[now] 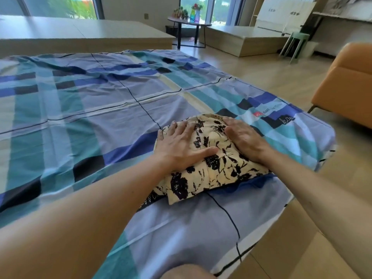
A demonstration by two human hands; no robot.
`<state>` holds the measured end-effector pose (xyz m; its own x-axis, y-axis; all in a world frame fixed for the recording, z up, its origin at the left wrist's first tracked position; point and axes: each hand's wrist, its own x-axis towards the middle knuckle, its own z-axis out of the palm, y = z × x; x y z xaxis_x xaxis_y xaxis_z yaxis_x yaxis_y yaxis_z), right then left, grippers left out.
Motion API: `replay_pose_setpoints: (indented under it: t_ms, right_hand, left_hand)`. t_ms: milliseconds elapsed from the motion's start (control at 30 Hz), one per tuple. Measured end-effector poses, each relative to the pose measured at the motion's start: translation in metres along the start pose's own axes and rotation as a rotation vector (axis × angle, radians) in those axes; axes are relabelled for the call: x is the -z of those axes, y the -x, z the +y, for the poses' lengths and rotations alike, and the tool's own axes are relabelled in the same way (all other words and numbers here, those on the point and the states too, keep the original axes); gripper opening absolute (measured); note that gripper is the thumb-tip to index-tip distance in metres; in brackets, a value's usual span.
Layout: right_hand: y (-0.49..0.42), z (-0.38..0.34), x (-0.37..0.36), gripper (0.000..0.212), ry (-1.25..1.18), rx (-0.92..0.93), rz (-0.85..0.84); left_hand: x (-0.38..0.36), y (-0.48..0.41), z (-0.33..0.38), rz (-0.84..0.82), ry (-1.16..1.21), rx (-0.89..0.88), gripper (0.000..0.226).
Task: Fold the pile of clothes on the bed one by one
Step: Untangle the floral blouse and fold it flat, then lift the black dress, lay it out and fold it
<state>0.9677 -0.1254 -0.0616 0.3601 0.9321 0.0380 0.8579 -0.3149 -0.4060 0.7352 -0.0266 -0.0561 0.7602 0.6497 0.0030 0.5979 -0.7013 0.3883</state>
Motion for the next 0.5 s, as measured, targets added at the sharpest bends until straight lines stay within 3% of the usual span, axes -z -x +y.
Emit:
replay_pose_setpoints:
  t_ms: [167,267,367,500]
  right_hand:
    - [0.013,-0.019,0.016,0.086,0.058,-0.025,0.023]
    - [0.018,-0.057,0.038,0.072,0.062,-0.016,0.094]
    - [0.026,-0.125,0.042,0.065,-0.158,0.112,0.231]
    - [0.042,-0.227,0.018,0.058,-0.461,0.278,0.198]
  left_hand:
    - [0.023,0.006,0.003,0.015,0.007,-0.023,0.126]
    - [0.058,0.026,0.001,0.077,0.167,-0.073,0.113]
    - [0.099,0.062,-0.020,0.203,0.315,-0.103,0.097]
    - [0.148,0.129,-0.063,0.370,0.367,-0.055,0.079]
